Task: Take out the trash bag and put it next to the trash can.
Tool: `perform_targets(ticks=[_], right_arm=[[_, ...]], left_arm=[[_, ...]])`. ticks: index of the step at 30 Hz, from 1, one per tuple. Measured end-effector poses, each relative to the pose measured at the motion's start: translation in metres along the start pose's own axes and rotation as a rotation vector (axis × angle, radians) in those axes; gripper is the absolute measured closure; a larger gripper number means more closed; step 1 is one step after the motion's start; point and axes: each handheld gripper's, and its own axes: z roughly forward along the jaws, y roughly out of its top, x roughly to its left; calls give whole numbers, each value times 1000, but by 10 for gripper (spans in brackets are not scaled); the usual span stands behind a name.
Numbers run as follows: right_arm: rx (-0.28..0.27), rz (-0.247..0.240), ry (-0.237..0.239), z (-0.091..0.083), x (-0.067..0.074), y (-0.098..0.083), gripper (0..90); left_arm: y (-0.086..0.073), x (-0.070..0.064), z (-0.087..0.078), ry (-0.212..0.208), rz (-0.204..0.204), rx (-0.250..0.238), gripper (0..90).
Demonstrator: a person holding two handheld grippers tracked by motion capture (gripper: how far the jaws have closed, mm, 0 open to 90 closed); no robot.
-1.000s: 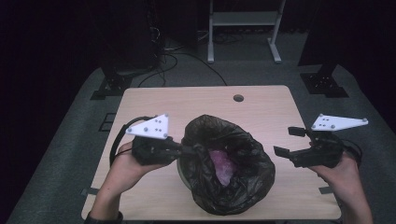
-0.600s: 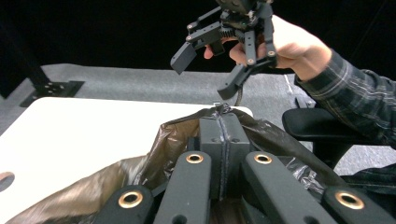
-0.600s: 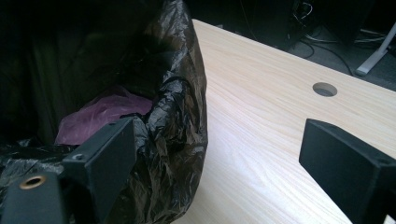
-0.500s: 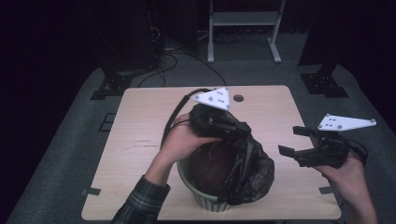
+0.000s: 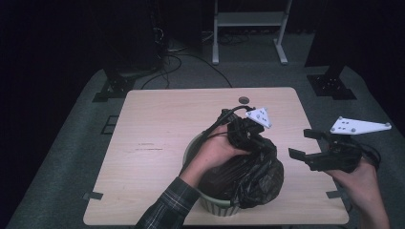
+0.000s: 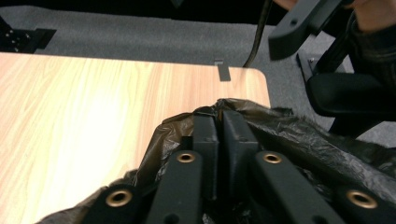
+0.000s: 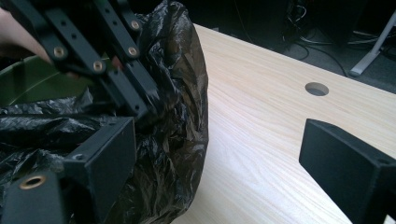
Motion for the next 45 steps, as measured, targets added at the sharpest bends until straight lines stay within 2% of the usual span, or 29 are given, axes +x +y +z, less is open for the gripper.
perform_targets(ticks=[4, 10, 20, 27, 40, 45], right_arm=[[3, -1, 0, 1, 1, 0, 100], [9, -2, 2, 4, 2, 1, 100], [3, -17, 25, 19, 12, 9, 100], [-23, -3, 9, 20, 8, 14, 100], [55, 10, 40, 51, 6, 4, 100], [82, 15, 39, 57, 5, 1, 100]], left_arm=[[-3, -2, 0, 7, -5, -19, 746], [-5, -5, 3, 10, -39, -32, 605], [-5, -10, 3, 2, -23, -33, 544], [-7, -12, 3, -8, -6, -44, 490], [-8, -14, 3, -12, 7, -47, 416], [-9, -16, -2, -2, 5, -47, 260]])
